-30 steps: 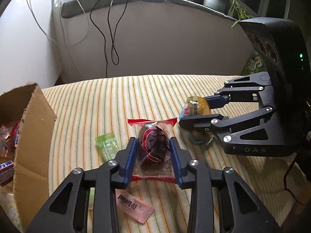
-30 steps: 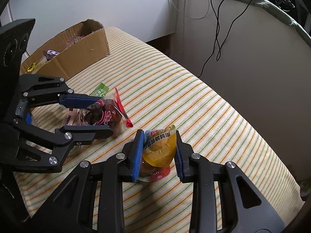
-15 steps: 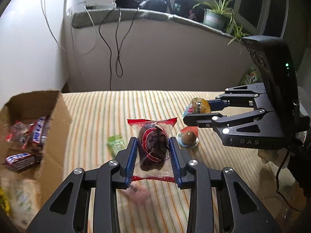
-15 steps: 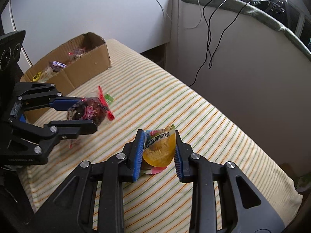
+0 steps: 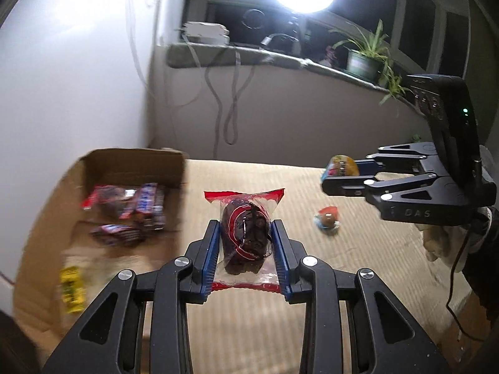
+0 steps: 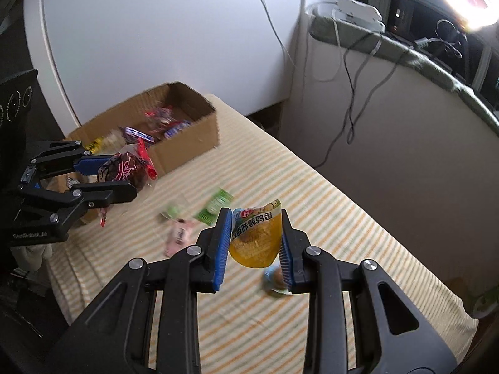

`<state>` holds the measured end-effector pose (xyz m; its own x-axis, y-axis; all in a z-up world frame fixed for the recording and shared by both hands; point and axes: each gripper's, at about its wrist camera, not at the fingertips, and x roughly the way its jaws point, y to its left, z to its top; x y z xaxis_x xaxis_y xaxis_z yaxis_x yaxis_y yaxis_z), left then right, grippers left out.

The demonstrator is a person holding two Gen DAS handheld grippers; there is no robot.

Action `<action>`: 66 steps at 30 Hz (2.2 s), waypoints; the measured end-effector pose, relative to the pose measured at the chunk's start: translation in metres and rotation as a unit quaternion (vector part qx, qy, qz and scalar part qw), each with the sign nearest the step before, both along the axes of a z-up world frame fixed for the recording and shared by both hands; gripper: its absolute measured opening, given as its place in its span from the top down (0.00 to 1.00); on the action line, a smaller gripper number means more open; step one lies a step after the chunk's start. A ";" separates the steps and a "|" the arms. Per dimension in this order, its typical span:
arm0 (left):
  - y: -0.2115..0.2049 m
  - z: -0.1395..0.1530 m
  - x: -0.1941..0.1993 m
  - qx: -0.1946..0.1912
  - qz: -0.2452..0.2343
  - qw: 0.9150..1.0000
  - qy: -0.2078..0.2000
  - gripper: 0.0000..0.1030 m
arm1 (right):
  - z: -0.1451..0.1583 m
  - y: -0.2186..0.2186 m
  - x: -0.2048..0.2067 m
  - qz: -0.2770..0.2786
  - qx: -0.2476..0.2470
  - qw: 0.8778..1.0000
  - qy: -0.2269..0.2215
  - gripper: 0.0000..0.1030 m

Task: Organize snacks
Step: 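Carry the chocolate bag and jelly cup into the box and release both, then move both grippers back over the remaining snacks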

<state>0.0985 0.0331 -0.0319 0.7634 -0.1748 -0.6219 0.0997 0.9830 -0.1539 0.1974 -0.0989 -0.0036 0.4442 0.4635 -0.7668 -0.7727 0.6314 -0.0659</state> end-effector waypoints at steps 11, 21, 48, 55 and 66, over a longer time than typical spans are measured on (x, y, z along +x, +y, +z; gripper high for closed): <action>0.078 0.011 -0.025 0.018 0.088 0.996 -0.011 0.70 | 0.004 0.059 -0.015 0.040 0.010 0.999 -0.001 0.71; 0.108 0.007 -0.021 0.040 0.126 0.991 -0.009 0.70 | -0.003 0.116 -0.022 0.085 0.017 0.996 0.011 0.71; 0.127 -0.001 -0.010 0.044 0.150 0.988 -0.005 0.57 | -0.025 0.171 0.006 0.100 0.013 0.995 0.023 0.33; 0.128 0.002 -0.013 0.041 0.149 0.988 -0.008 0.57 | -0.013 0.154 0.011 0.081 0.022 0.996 0.020 0.28; 0.101 0.018 -0.028 0.021 0.121 0.992 -0.032 0.57 | 0.007 0.092 0.011 0.042 0.031 0.999 0.010 0.28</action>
